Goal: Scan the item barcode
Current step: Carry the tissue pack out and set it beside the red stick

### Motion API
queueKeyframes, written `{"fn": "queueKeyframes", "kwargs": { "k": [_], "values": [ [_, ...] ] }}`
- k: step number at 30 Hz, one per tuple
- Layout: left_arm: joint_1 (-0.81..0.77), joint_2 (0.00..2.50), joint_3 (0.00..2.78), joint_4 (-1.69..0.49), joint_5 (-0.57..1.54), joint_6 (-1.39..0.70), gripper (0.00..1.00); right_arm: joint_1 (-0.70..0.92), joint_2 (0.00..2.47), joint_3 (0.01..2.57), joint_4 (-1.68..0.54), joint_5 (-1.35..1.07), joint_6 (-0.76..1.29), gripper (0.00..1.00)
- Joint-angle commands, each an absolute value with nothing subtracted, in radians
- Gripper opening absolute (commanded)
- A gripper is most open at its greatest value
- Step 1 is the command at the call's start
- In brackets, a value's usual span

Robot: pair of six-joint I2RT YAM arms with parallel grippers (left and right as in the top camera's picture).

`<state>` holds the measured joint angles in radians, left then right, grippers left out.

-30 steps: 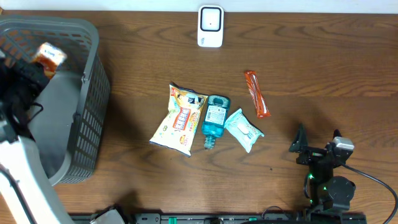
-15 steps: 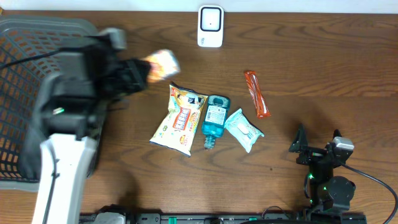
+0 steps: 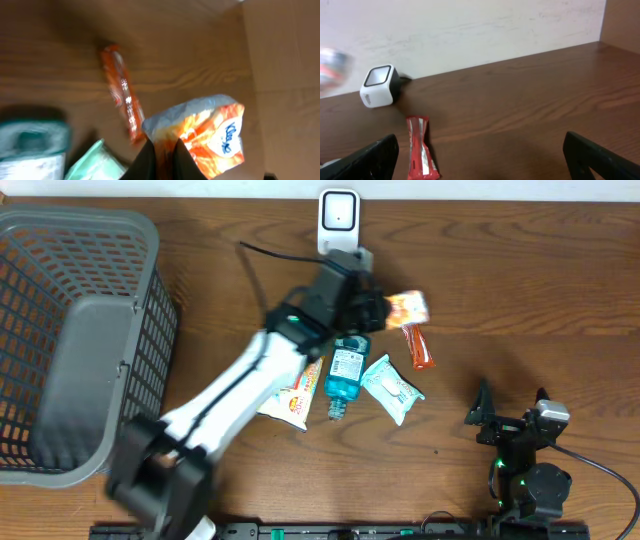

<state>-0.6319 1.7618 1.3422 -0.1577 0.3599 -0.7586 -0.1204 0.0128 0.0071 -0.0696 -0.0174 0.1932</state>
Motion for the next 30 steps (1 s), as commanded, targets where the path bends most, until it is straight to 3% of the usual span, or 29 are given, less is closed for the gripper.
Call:
{"fn": "queueKeyframes", "kwargs": {
  "k": [1,6,12,16,20,25,30],
  "values": [
    [-0.679,1.872,1.337,-0.053,0.346,-0.959,0.07,-0.125,0.009,0.006,-0.072,-0.01,0.182,0.99],
    [-0.741,2.025,1.337,0.102,0.347,-1.087,0.08,-0.126,0.009,0.006,-0.072,-0.009,0.182,0.99],
    [-0.786,2.104,1.337,0.113,0.346,-1.083,0.1,-0.125,0.009,0.006,-0.072,-0.01,0.182,0.99],
    [-0.786,2.1,1.337,0.11,0.347,-0.997,0.39,-0.125,0.009,0.006,-0.072,-0.01,0.182,0.99],
    [-0.779,2.079,1.337,0.097,0.347,-0.968,0.61,-0.125,0.009,0.006,-0.072,-0.01,0.182,0.99],
    [-0.743,1.991,1.338,0.029,0.328,-0.815,0.73,-0.126,0.009,0.006,-0.072,-0.01,0.182,0.99],
    [-0.672,1.829,1.338,-0.209,0.109,-0.628,0.79,-0.125,0.009,0.006,-0.072,-0.009,0.182,0.99]
  ]
}}
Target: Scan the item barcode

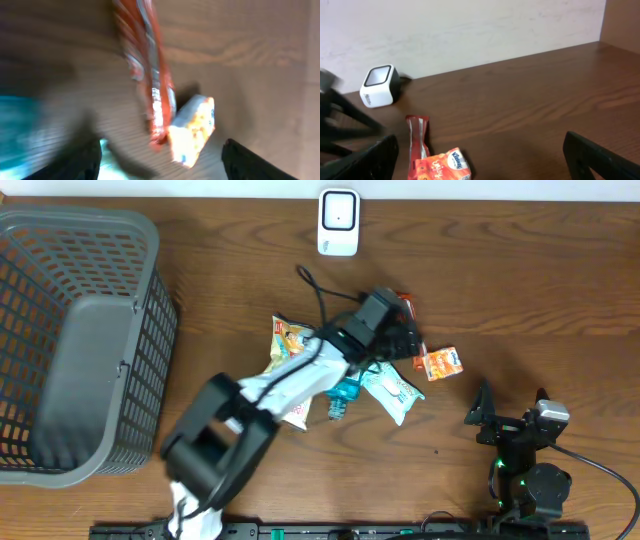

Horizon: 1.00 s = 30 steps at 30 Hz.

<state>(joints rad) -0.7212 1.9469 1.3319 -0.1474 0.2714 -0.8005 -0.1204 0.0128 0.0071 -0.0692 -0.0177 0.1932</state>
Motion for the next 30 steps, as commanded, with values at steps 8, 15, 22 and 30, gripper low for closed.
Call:
{"fn": "queueKeyframes", "kwargs": {
  "k": [8,15,22,30],
  "values": [
    [-0.553,1.535,1.35,-0.313,-0.152,-0.298,0.96,-0.125,0.009,0.006,-0.072,-0.009,0.182,0.99],
    [-0.452,1.373,1.475,-0.299,-0.328,0.05,0.98,-0.125,0.009,0.006,-0.072,-0.009,0.182,0.99],
    [-0.368,1.35,1.617,-0.344,-0.488,0.372,0.98,-0.125,0.009,0.006,-0.072,-0.01,0.182,0.99],
    [-0.349,1.214,1.608,-0.429,-0.508,0.422,0.98,-0.126,0.009,0.006,-0.072,-0.009,0.182,0.99]
  ]
}}
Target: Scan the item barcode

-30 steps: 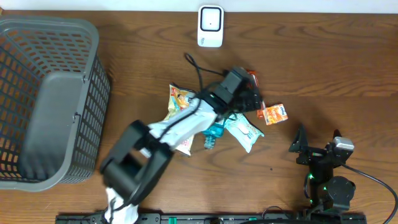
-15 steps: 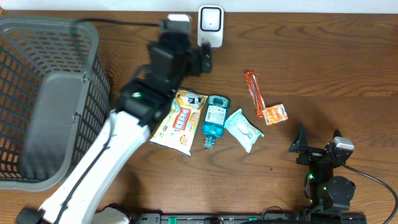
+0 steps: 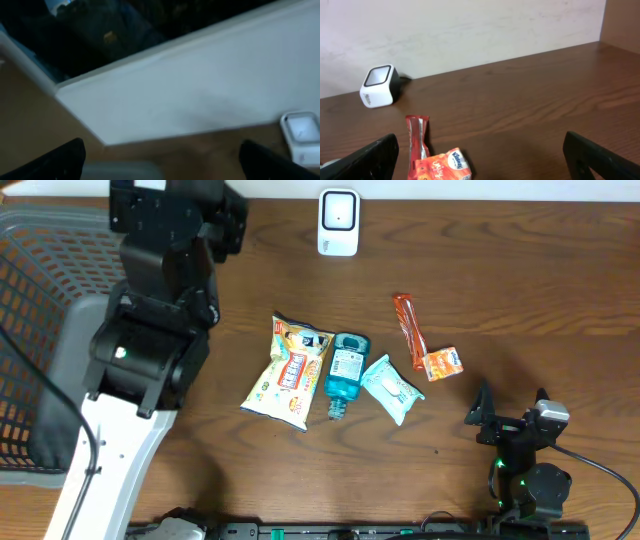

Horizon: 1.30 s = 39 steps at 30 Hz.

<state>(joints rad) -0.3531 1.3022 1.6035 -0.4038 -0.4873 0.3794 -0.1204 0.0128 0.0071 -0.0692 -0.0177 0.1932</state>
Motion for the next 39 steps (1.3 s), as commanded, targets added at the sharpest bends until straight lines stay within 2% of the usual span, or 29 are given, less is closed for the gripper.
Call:
{"fn": "queueKeyframes", "kwargs": {
  "k": [1,6,11,20,26,29,35,39],
  "values": [
    [-0.349,1.184,1.602,-0.445,-0.499,0.405,0.98,-0.125,0.009,0.006,-0.072,-0.009,0.182,0.99],
    [-0.349,0.971,1.536,-0.476,-0.442,0.331,0.98,-0.125,0.009,0.006,-0.072,-0.01,0.182,0.99],
    [-0.313,0.782,1.46,-0.501,-0.276,0.308,0.98,-0.126,0.009,0.006,-0.072,-0.009,0.182,0.99],
    [0.018,0.395,1.276,-0.527,0.138,0.109,0.98,-0.125,0.009,0.006,-0.072,-0.01,0.182,0.99],
    [-0.025,0.255,1.274,-0.564,0.172,0.109,0.98,-0.125,0.009,0.006,-0.071,-0.02,0.191,0.99],
    [-0.025,0.191,1.273,-0.567,0.173,0.084,0.98,-0.125,0.009,0.006,-0.064,-0.128,0.322,0.99],
    [-0.032,0.051,1.26,-0.564,0.175,0.027,0.98,-0.125,0.009,0.006,-0.044,-0.546,0.842,0.99],
    [-0.062,0.002,1.267,-0.568,0.177,0.023,0.98,-0.125,0.009,0.006,-0.049,-0.748,0.876,0.99]
  ]
}}
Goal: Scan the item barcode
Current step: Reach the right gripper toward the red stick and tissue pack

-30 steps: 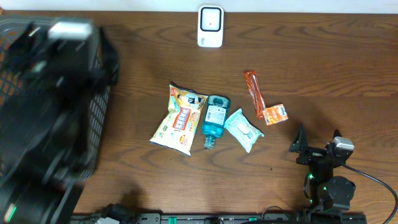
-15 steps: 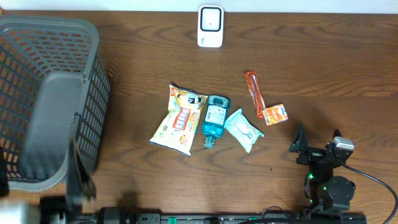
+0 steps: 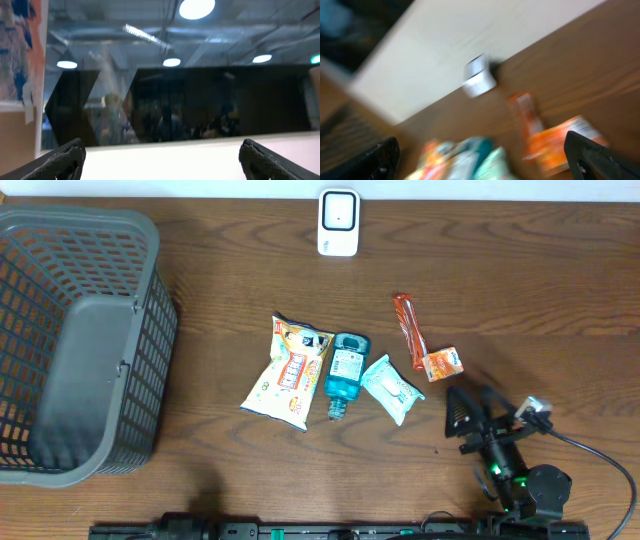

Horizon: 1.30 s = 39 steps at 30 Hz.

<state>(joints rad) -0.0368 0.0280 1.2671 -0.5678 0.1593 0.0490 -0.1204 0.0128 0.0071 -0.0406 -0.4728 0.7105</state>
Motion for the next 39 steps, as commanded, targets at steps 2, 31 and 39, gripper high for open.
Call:
{"fn": "queueKeyframes", "kwargs": {
  "k": [2,31,39],
  "values": [
    [-0.07,0.003,1.273,-0.564,0.189,0.021,0.98,-0.125,0.009,0.006,-0.046,-0.793,0.886,0.99],
    [0.038,0.004,1.048,-0.296,-0.026,-0.087,0.98,-0.051,0.537,0.448,-0.408,-0.291,0.295,0.99],
    [0.036,0.004,0.937,-0.274,0.068,-0.167,0.98,0.093,1.025,0.803,-0.621,-0.091,0.131,0.99]
  ]
}}
